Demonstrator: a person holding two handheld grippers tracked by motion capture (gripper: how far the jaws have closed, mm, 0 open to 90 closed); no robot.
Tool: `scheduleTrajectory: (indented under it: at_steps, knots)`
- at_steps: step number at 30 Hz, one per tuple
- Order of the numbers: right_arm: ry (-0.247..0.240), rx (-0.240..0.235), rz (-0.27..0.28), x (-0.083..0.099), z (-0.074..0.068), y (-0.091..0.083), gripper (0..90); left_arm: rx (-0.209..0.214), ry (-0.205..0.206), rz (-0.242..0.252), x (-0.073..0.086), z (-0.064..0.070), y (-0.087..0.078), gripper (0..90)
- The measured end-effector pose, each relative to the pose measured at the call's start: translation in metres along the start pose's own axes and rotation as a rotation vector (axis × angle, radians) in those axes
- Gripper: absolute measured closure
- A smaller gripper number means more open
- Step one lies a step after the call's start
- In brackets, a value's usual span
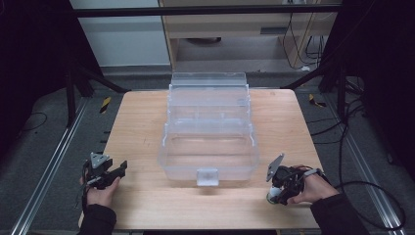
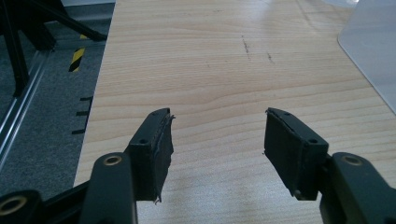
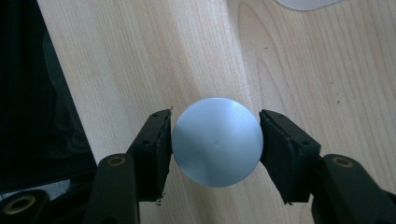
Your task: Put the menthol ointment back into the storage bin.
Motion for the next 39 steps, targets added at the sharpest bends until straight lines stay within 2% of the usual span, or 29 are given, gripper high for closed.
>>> scheduleTrajectory:
  at_steps: [13, 17, 20, 23, 24, 27, 31, 39]
  knots:
    - [0.021, -0.002, -0.044, -0.003, 0.001, 0.001, 50.0, 0.000, 0.000, -0.001, 0.000, 0.000, 0.000, 41.5]
    - [0.037, 0.001, -0.039, -0.004, 0.002, -0.001, 50.1, 0.001, -0.001, -0.002, -0.001, 0.001, 0.001, 41.5]
    - [0.056, 0.009, -0.024, -0.004, 0.003, -0.008, 50.1, 0.001, 0.001, -0.002, -0.001, 0.001, 0.001, 41.5]
    - [0.054, 0.010, -0.015, -0.004, 0.004, -0.012, 50.1, 0.001, 0.002, -0.003, -0.001, 0.002, 0.001, 41.6]
    - [0.075, 0.012, -0.008, -0.006, 0.005, -0.017, 50.1, 0.001, 0.003, -0.003, -0.001, 0.002, 0.001, 41.5]
    - [0.085, 0.017, -0.002, -0.008, 0.006, -0.021, 50.2, 0.000, 0.003, -0.003, -0.001, 0.002, 0.001, 41.6]
    - [0.109, 0.032, 0.039, -0.014, 0.010, -0.032, 50.1, -0.001, 0.004, -0.002, -0.001, 0.002, 0.001, 41.6]
    - [0.139, 0.048, 0.081, -0.022, 0.015, -0.045, 50.2, 0.000, 0.008, -0.003, -0.001, 0.002, 0.002, 41.9]
Point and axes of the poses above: each handheld gripper's, and its own axes: y roughly forward along the jaws, x roughly out of its underside, z roughly to its right, the point moved 3 cm from there along y, roughly forward along the jaws, and after that the axes turned 5 degrees about z, right-handed, at the moved point
